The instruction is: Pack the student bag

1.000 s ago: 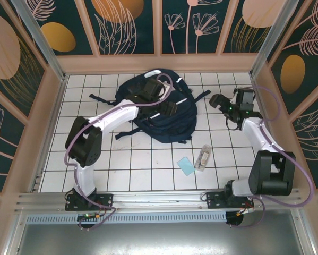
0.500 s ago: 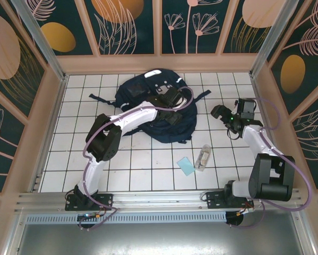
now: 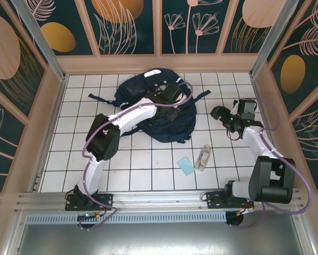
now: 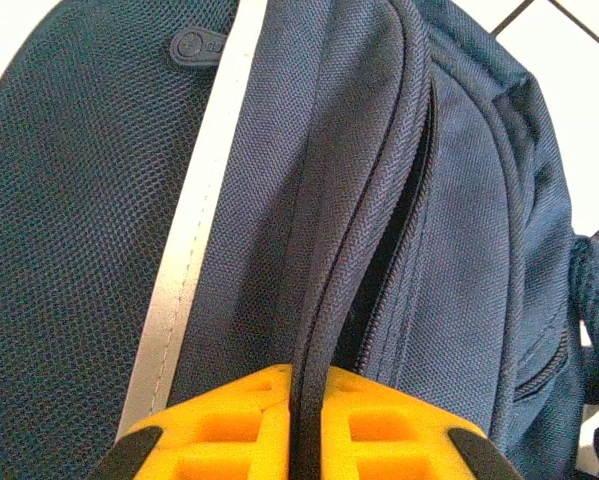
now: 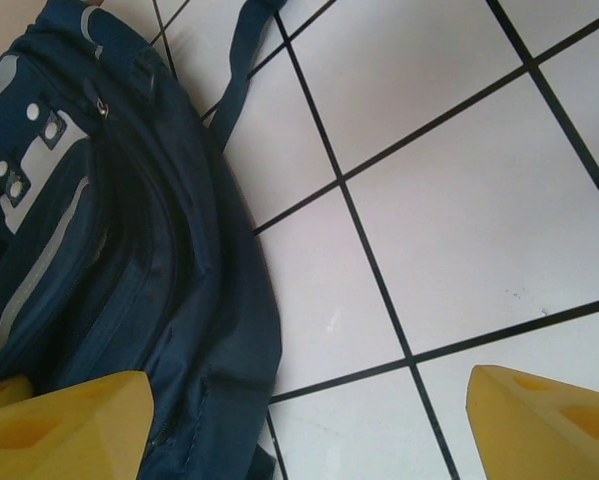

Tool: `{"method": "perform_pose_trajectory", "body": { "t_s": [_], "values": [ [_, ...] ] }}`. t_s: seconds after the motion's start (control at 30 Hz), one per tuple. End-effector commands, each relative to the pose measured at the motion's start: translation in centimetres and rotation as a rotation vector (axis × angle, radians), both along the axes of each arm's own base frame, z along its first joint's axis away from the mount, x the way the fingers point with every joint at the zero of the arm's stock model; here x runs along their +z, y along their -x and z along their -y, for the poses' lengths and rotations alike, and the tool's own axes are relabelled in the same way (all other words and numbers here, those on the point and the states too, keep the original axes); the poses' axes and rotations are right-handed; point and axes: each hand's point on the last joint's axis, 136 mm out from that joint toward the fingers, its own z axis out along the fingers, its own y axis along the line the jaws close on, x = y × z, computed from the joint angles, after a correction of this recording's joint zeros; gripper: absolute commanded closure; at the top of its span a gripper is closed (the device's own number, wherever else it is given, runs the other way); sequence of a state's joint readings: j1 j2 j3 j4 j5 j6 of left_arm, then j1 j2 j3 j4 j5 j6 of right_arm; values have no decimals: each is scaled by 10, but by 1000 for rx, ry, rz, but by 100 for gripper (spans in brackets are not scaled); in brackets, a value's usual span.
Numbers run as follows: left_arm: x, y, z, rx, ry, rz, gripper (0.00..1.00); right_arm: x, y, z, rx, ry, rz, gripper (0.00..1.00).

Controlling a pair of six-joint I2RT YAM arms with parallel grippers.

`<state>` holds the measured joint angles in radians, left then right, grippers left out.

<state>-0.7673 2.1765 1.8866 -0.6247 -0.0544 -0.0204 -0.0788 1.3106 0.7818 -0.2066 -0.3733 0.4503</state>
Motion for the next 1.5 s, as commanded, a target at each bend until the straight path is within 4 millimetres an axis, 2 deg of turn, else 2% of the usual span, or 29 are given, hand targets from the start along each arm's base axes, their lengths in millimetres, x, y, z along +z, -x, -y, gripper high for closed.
{"method": "perform_pose_trajectory", "body": {
  "t_s": [0.0,0.13,0.17,0.2,0.27,0.33,0.43,0.6,0.67,0.77,0.83,0.97,1.17,1.33,1.4,1.47],
  "values": [
    [32,0,11,-9,100,-21,87,1,5,-5,22,-15,13,18],
    [22,-5,11,-2,94,-51,85,-4,8,-7,23,-21,-1,19],
    [19,-7,9,4,89,-54,88,-5,8,-7,23,-22,-3,19],
    [17,-8,8,11,87,-56,100,-6,9,-7,25,-23,-6,20],
    [20,-13,3,33,115,-72,100,-8,10,-9,30,-27,-9,23],
    [32,-15,2,42,227,-136,100,-16,15,-9,25,-20,-34,25],
    [60,-17,4,34,426,-217,100,-36,29,-11,17,11,-98,25],
    [97,-19,5,13,501,-186,100,-66,65,-23,28,114,-232,24],
    [103,-21,6,9,537,-193,100,-70,80,-29,30,136,-276,23],
    [103,-28,6,21,605,-227,100,-73,98,-41,39,167,-318,12],
    [99,-32,7,41,654,-244,100,-74,109,-45,33,210,-329,11],
    [111,-33,13,40,785,-247,100,-86,128,-49,15,222,-380,11],
    [118,-37,10,58,824,-223,100,-101,147,-55,9,239,-432,13],
    [121,-36,2,74,862,-210,100,-117,148,-61,7,234,-450,23],
    [123,-38,-2,80,875,-213,100,-118,146,-58,-1,270,-448,32],
    [124,-38,-6,85,879,-213,100,-116,144,-53,-15,324,-442,34]
  ]
}}
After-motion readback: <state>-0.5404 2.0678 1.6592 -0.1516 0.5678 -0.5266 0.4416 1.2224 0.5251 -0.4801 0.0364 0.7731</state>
